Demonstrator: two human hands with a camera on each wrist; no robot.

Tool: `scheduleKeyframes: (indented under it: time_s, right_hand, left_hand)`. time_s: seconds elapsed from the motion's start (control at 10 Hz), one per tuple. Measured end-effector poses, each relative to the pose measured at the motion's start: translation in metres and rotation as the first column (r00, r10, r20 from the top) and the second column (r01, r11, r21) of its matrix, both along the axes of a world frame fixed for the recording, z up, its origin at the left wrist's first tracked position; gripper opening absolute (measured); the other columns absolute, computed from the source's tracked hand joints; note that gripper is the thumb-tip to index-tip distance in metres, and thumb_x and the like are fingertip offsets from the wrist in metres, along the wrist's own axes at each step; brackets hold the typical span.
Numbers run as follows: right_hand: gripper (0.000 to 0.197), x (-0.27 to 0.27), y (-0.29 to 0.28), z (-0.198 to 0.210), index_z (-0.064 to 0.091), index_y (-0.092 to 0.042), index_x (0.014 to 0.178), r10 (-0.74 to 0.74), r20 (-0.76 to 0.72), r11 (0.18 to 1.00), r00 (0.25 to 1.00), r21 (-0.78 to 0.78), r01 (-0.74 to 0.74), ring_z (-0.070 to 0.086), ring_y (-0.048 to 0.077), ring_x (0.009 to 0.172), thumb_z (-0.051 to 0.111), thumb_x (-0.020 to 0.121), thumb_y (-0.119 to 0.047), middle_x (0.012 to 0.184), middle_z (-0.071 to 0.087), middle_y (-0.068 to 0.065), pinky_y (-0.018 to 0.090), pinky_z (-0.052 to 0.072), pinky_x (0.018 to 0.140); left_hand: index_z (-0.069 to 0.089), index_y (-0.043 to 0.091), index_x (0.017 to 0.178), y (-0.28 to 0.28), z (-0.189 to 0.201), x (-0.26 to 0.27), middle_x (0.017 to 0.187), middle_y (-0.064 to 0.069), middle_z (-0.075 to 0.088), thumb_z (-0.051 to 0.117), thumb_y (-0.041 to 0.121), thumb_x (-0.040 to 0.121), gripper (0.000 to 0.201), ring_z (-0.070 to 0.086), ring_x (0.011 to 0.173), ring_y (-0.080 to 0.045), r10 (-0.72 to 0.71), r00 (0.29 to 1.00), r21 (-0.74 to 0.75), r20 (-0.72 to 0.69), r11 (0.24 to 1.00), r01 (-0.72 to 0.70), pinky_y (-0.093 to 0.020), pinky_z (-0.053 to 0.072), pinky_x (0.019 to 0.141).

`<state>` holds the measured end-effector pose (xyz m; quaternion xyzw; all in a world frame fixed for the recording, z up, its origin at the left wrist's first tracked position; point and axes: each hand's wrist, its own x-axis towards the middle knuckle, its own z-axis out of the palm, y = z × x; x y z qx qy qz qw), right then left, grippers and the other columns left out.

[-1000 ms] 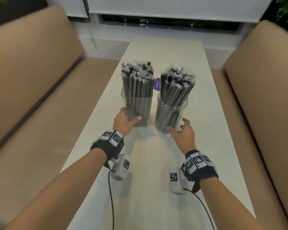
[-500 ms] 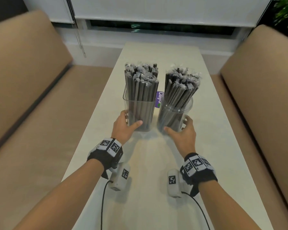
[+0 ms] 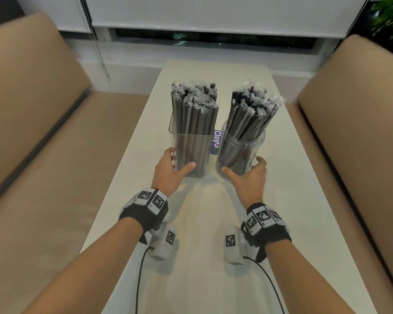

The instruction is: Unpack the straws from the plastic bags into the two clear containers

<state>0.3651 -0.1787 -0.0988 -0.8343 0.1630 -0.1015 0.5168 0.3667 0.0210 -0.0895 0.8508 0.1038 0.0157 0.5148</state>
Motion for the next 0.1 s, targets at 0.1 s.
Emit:
scheduleKeyframes:
  time_s: [0.1]
  right_hand:
    - [0.093, -0.0197, -0.0102, 0.0012, 0.025, -0.007, 0.144, 0.018, -0.085, 1.000, 0.996, 0.012, -0.017, 0.043, 0.036, 0.128, 0.082, 0.074, -0.026, 0.142, 0.038, 0.021, 0.044, 0.039, 0.105]
  left_hand:
    - [0.034, 0.016, 0.145, 0.0045, -0.0005, -0.0202, 0.139, -0.011, 0.051, 0.072, 0.042, 0.083, 0.077, 0.054, 0.123, -0.029, 0.067, 0.997, 0.018, -0.050, 0.998, -0.066, -0.040, 0.044, 0.102]
